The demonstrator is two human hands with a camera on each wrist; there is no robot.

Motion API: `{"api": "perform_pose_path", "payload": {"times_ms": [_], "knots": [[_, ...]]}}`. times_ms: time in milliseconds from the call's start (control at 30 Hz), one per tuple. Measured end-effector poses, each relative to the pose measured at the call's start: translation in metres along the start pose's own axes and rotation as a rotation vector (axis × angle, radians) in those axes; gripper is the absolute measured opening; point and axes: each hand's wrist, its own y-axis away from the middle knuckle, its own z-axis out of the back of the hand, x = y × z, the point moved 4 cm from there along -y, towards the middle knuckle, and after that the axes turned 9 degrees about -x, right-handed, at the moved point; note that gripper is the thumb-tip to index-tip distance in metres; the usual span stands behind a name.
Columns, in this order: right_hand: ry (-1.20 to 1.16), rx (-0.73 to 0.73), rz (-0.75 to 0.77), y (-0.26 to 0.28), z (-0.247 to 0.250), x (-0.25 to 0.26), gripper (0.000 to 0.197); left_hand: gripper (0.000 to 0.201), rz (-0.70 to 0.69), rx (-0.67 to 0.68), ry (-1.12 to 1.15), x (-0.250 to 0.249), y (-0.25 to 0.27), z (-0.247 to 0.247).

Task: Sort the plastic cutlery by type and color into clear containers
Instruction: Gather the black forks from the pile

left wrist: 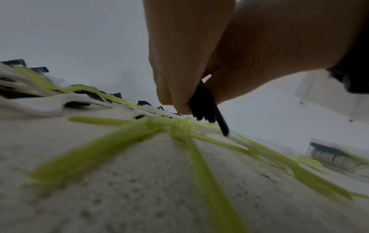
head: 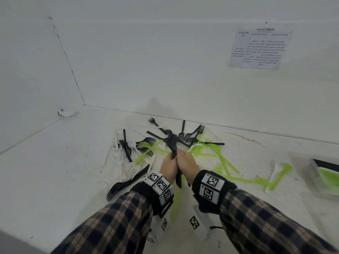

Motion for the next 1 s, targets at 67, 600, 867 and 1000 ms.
{"api": "perform_pose_path", "payload": {"times_ms": [67, 600, 867, 1000], "knots": [[0.019, 0.046, -0.042, -0.005, -0.012, -0.002, 0.032, 0.016, -0.011, 0.016, -0.013, -0.003, 0.0, 0.007], [0.662, 0.515, 0.604, 0.035, -0.083, 0.028, 0.031, 0.02, -0.099, -0.354, 0.04, -0.048, -0.026, 0.129], [1.231, 0.576, 0.935, 0.042, -0.112, 0.023, 0.031, 0.018, -0.095, -0.404, 0.081, -0.056, -0.028, 0.168], [1.172, 0.538, 0.985, 0.034, -0.108, 0.025, 0.028, 0.017, -0.102, -0.38, 0.124, -0.057, -0.032, 0.172]]}}
